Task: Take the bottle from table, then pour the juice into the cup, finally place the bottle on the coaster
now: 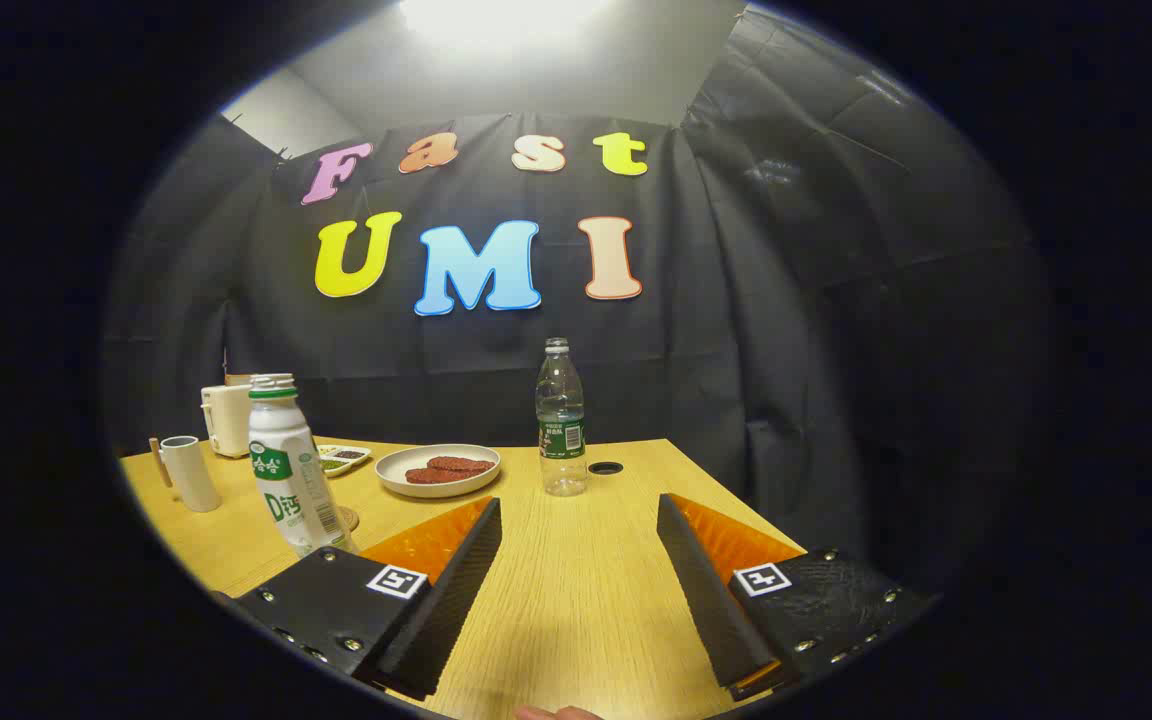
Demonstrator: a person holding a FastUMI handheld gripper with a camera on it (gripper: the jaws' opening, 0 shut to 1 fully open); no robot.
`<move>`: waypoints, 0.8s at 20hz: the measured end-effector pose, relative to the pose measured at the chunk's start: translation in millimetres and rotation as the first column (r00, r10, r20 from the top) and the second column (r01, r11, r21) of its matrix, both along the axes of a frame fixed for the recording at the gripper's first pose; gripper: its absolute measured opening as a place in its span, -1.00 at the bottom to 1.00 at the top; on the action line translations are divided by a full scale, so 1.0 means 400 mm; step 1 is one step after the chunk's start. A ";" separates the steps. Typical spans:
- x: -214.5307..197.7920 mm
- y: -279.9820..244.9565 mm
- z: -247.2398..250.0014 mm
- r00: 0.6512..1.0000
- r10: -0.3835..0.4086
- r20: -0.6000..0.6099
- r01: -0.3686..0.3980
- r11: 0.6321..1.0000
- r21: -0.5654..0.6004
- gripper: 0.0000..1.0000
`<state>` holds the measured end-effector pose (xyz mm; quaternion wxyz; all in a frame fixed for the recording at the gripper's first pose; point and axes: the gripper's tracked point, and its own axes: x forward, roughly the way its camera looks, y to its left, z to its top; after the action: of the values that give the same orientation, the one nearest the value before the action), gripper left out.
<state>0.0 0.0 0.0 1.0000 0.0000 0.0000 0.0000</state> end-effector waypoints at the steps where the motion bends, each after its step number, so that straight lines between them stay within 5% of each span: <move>1: 0.011 0.008 0.018 1.000 0.010 0.003 -0.010 1.000 0.028 0.93; 12: -0.070 0.126 0.254 0.998 0.031 0.060 -0.030 0.999 -0.026 0.92; 16: -0.131 0.236 0.269 0.994 0.101 0.036 -0.100 0.995 -0.027 0.92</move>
<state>-52.6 94.6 107.5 0.9985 -0.0127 -0.0189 0.0502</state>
